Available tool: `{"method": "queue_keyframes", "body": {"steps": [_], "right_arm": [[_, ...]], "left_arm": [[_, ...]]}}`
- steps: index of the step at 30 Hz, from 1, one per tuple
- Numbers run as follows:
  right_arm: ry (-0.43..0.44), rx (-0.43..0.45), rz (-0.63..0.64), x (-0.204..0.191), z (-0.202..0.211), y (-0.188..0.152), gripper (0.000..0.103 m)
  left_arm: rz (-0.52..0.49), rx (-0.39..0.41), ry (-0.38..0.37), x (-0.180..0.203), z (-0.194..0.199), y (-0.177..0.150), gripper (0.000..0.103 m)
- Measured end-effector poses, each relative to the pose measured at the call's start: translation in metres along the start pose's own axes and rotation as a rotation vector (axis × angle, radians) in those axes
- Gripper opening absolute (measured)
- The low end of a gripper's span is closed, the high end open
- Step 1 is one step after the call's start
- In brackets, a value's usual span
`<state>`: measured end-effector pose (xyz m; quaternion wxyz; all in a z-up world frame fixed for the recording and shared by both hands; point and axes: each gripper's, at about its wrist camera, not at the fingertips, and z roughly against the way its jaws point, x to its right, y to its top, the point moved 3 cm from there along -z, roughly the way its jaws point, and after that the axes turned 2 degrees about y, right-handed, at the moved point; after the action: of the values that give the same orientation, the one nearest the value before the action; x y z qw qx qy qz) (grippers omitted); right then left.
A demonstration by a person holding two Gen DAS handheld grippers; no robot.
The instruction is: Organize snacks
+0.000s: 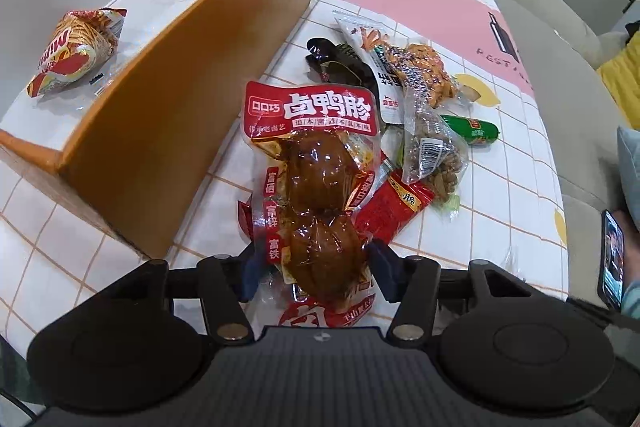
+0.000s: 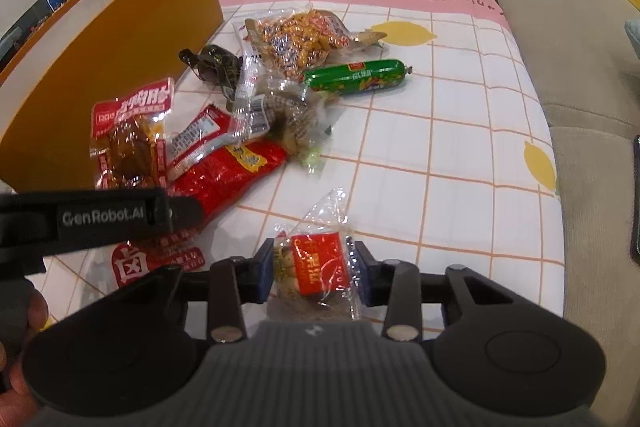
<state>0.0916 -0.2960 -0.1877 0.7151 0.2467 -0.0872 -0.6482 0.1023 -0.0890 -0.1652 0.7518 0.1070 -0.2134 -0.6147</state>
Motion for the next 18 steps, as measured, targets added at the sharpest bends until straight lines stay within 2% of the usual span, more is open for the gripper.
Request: {"method": "queue_keyframes", "body": {"steps": [11,16,17,18], "right_arm": [[0.026,0.052,0.002,-0.006,0.018,0.005,0.036],[0.046,0.103,0.005,-0.012,0.036,0.010,0.036],[0.053,0.116,0.006,-0.014,0.041,0.012,0.036],[0.064,0.130,0.010,-0.018,0.046,0.014,0.036]], "left_arm": [[-0.079,0.055,-0.094,0.007,0.047,0.004,0.062],[-0.100,0.122,-0.145,0.006,0.083,0.019,0.062],[-0.106,0.137,-0.151,0.004,0.091,0.023,0.060],[-0.112,0.153,-0.151,0.001,0.099,0.028,0.041]]}}
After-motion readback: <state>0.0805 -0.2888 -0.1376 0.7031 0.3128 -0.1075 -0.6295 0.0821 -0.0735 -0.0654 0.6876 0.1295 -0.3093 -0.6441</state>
